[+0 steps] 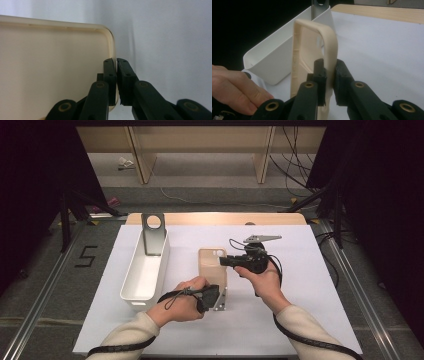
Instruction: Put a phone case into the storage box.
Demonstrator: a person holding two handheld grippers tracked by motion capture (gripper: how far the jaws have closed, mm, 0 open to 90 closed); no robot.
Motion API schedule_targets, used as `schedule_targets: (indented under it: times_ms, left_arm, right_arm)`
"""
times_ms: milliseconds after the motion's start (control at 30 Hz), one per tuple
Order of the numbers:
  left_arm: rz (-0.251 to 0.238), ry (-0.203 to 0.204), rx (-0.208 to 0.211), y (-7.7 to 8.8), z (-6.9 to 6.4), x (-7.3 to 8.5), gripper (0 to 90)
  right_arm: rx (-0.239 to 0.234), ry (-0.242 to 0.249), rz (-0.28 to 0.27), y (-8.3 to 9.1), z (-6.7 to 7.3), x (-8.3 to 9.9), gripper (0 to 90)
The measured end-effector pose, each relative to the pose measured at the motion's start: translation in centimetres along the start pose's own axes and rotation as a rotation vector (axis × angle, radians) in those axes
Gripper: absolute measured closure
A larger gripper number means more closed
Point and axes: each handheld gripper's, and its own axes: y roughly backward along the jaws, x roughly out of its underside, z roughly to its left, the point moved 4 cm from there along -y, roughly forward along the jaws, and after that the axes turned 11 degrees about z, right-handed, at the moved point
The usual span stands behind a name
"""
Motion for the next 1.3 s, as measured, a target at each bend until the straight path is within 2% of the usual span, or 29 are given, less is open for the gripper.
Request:
schedule_targets:
  times_ms: [33,100,200,333,600,633,667,700,833,1000,1200,1300]
  left_arm:
    - [-0.025,0.024,0.005,0.0,-0.1,-0.1,84.4]
    - [-0.05,0.029,0.017,0.4,0.0,-0.1,81.1]
    - [-0.087,0.056,0.019,1.0,0.1,-0.2,76.3]
    - [-0.152,0.098,0.027,1.6,0.1,-0.2,65.7]
    - [-0.257,0.212,0.043,2.2,-0.1,0.8,46.6]
    - [-0.278,0.237,0.044,2.3,-0.2,0.9,45.3]
    - [-0.301,0.262,0.046,2.3,-0.3,1.0,44.1]
    - [-0.302,0.262,0.045,2.4,-0.2,1.2,43.3]
    - [-0.348,0.32,0.054,2.6,-0.5,1.8,40.5]
    - [-0.375,0.38,0.068,2.7,-0.7,2.5,40.3]
    - [-0.397,0.431,0.06,2.8,-0.9,3.1,40.0]
    - [-0.411,0.471,0.065,2.9,-0.8,3.4,38.7]
  right_arm:
    - [0.001,0.0,-0.003,0.0,0.0,0.0,82.4]
    - [0.02,0.014,-0.001,0.1,0.1,0.0,82.4]
    - [0.021,0.01,-0.013,0.5,0.0,-0.1,82.3]
    - [0.044,0.014,-0.026,1.0,-0.2,-0.2,82.3]
    - [0.061,0.004,-0.059,2.1,-0.7,-0.1,82.1]
    - [0.061,0.0,-0.066,2.2,-0.7,0.0,82.1]
    - [0.059,-0.004,-0.067,2.3,-0.8,0.0,82.1]
    - [0.063,0.0,-0.07,2.4,-0.9,0.0,82.1]
    - [0.068,-0.007,-0.073,2.6,-1.1,0.3,82.0]
    - [0.075,-0.002,-0.076,3.1,-1.1,0.7,82.0]
    - [0.083,0.0,-0.091,4.2,-1.1,1.1,81.9]
    - [0.087,0.005,-0.096,4.6,-1.1,1.3,81.9]
